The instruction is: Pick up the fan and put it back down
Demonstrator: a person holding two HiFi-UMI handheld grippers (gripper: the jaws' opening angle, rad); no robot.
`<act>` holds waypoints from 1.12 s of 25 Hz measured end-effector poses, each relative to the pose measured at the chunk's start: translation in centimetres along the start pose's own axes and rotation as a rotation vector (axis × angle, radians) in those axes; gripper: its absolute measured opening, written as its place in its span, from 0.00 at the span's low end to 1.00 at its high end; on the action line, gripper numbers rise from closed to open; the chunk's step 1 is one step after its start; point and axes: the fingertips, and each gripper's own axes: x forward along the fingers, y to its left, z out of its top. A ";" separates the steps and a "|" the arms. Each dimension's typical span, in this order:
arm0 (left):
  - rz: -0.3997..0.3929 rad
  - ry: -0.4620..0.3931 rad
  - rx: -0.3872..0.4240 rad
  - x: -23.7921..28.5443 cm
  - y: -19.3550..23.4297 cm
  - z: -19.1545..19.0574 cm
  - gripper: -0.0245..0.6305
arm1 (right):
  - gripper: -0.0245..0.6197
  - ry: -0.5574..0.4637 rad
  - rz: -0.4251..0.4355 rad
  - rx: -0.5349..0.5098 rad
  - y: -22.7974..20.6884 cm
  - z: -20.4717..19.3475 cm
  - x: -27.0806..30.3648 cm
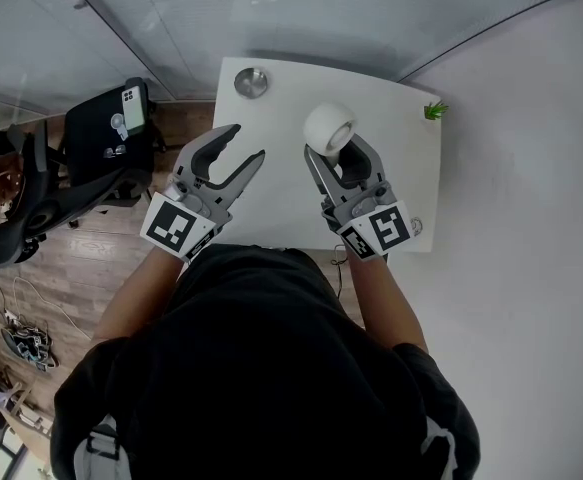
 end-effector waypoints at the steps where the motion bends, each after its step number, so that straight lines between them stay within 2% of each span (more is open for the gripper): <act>1: 0.001 -0.003 0.001 0.0 0.0 0.2 0.35 | 0.34 0.000 0.000 -0.001 0.0 0.0 0.0; 4: -0.007 -0.052 0.007 0.2 -0.3 1.3 0.35 | 0.34 0.002 0.003 -0.001 0.2 0.2 0.0; 8: 0.010 -0.011 0.014 -0.4 -0.3 0.4 0.34 | 0.34 0.039 -0.010 -0.008 0.3 0.3 0.0; 12: 0.024 -0.039 0.031 -0.6 -0.6 0.6 0.33 | 0.34 0.104 -0.035 -0.002 -0.1 -0.9 0.0; 18: 0.109 -0.028 0.041 -1.3 -1.0 -0.5 0.33 | 0.34 0.253 -0.065 0.046 -1.5 -6.2 -0.2; 23: 0.175 0.002 0.044 -2.9 -0.7 -2.8 0.33 | 0.34 0.370 -0.079 0.081 -0.8 -10.9 -0.3; 28: 0.153 -0.022 0.026 -4.2 -0.5 -4.1 0.33 | 0.34 0.460 -0.140 0.101 0.9 -15.0 -0.5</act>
